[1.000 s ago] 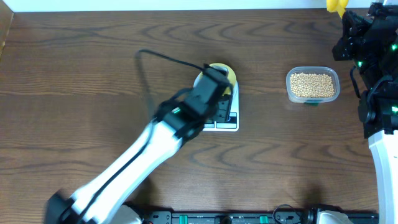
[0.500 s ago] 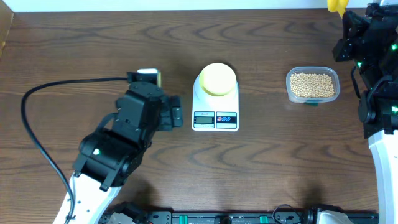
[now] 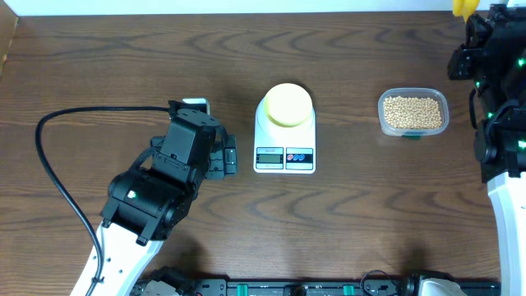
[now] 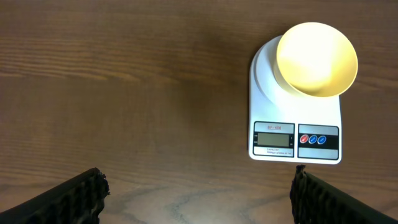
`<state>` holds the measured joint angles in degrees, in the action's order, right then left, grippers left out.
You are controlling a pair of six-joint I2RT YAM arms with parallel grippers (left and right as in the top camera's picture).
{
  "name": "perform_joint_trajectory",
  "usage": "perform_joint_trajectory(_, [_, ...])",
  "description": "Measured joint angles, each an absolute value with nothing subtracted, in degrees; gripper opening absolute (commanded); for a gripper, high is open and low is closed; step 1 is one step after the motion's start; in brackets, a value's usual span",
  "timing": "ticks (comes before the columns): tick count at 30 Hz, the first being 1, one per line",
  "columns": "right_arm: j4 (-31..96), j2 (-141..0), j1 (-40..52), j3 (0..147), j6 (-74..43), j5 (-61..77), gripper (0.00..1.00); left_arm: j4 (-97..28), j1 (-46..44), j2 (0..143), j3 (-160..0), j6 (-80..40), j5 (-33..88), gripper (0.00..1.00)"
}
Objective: Scoop item into bowl and weigh 50g on scale
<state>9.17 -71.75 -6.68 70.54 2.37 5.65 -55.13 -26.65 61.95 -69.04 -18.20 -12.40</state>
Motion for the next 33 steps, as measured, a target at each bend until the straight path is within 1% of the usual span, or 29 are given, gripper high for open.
perform_joint_trajectory(14, [8.88, -71.75, -12.47, 70.54, 1.37, 4.43, 0.01, -55.11, -26.65, 62.0, -69.04, -18.2, -12.4, 0.96])
perform_joint_trajectory(28, [8.62, -71.75, -13.41, 70.54, 0.64, 4.27, 0.01, -55.11, -26.65, 62.0, -69.04, -18.2, -12.4, 0.96])
perform_joint_trajectory(33, [6.07, -71.75, -13.96, 70.54, 0.64, 4.25, 0.01, -55.11, -26.65, 62.0, -69.04, -18.2, -12.4, 0.96])
